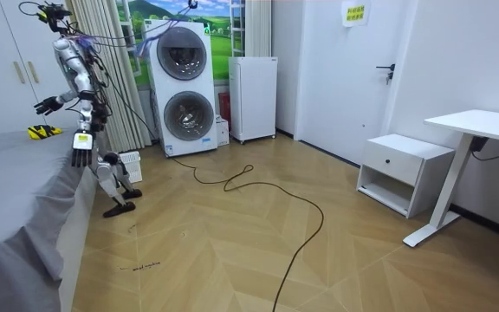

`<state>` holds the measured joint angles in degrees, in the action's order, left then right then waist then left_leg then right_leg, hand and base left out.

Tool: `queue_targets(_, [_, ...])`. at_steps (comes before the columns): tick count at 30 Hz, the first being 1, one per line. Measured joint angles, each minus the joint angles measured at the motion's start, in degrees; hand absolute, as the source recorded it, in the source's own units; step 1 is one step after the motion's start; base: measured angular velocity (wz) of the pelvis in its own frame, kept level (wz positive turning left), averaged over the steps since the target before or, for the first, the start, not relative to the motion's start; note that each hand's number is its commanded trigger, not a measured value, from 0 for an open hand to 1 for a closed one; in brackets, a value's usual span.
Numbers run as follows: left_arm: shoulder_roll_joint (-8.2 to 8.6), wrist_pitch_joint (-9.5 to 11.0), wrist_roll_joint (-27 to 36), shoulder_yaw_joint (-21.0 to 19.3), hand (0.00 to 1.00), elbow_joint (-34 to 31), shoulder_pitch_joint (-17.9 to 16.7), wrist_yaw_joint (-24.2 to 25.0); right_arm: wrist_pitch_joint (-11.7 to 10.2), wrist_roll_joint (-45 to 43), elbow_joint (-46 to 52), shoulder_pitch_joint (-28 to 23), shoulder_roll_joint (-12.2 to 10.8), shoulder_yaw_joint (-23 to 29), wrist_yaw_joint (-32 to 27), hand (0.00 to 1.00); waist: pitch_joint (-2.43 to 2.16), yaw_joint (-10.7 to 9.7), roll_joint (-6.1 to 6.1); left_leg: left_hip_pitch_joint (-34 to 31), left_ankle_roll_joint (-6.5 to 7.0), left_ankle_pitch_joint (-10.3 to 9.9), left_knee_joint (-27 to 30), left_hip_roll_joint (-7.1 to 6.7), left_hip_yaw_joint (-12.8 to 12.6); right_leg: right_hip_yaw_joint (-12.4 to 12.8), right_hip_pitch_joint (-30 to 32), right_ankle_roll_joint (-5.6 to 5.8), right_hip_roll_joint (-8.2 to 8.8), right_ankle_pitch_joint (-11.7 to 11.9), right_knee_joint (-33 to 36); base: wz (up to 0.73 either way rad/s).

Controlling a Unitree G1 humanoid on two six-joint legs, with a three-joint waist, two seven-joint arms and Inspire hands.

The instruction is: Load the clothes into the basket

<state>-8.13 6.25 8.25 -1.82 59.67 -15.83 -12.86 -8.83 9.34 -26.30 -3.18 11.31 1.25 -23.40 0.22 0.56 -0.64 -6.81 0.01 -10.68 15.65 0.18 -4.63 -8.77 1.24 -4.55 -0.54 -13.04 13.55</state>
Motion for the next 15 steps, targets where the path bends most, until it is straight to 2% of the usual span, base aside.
queue_targets(3, [-0.12, -0.67, -0.61, -0.02, 0.00, 0.92, 3.03, 0.30, 0.14, -1.25, -7.42, 5.34, 0.41, -0.56, -0.02, 0.00, 0.10, 1.19, 0.00, -1.81, -0.04, 0.04, -0.12, 0.03, 0.20, -1.06, 1.67, 0.00, 0.05, 0.00, -0.04, 0.00])
queue_targets(5, [-0.12, -1.20, -1.62, -0.02, 0.00, 1.80, 4.87, 1.15, 0.53, -1.55, -14.96, 9.35, 0.69, -0.82, 0.87, 0.00, 0.12, 1.49, 0.04, -3.10, 0.12, 0.47, -0.17, -0.24, 0.79, -3.80, 2.57, 0.01, 0.58, 0.01, -0.03, 0.18])
queue_targets(8, [-0.18, -2.49, -1.67, -0.03, 0.00, 2.97, 6.34, 1.81, 1.95, -1.73, -20.26, 12.78, 0.94, -1.12, 1.82, 0.00, 0.27, 1.53, 0.24, -5.34, 0.32, 0.99, -0.10, -0.62, 1.85, -5.85, 4.10, 0.01, 0.99, 0.01, -0.10, 0.26])
queue_targets(9, [-0.18, -2.92, -1.72, -0.03, 0.00, 3.03, 6.50, 2.20, 2.36, -1.89, -21.12, 13.56, 1.05, -1.12, 2.01, 0.00, 0.31, 1.64, 0.32, -5.79, 0.38, 1.11, -0.05, -0.71, 1.89, -5.83, 4.52, 0.01, 1.07, 0.01, -0.12, 0.16])
queue_targets(10, [-0.18, -3.57, -1.82, 0.03, 0.00, 3.10, 6.79, 2.62, 2.71, -2.42, -23.30, 15.50, 1.41, -1.35, 2.46, 0.00, 0.39, 2.45, 0.45, -6.80, 0.46, 1.46, -0.04, -0.92, 2.43, -6.03, 5.48, 0.13, 1.19, 0.09, -0.08, 0.10])
queue_targets(12, [-0.47, -3.74, -2.21, 0.01, 0.00, 3.51, 7.30, 3.48, 2.72, -3.08, -27.42, 18.52, 2.61, -1.72, 3.14, 0.00, 0.57, 3.34, 0.86, -8.14, 0.58, 1.74, 0.10, -1.06, 3.47, -7.52, 6.43, 0.26, 1.44, 0.20, 0.03, 0.25])
queue_targets(14, [-1.56, -4.00, -2.18, 0.87, 0.00, 3.65, 8.45, 4.06, 2.72, -3.21, -32.39, 22.02, 5.13, -2.83, 3.62, 0.00, 0.93, 4.69, 1.21, -10.13, 0.73, 2.49, 0.18, -1.30, 4.76, -8.99, 7.89, 0.37, 1.75, 0.29, 0.06, 0.43])
queue_targets(15, [-1.81, -4.14, -2.20, 1.03, 0.00, 3.90, 8.79, 4.45, 2.68, -3.19, -33.61, 22.77, 5.58, -3.02, 3.65, 0.00, 1.00, 4.99, 1.29, -10.63, 0.80, 2.77, 0.18, -1.49, 5.09, -9.44, 8.14, 0.38, 1.88, 0.30, 0.06, 0.41])
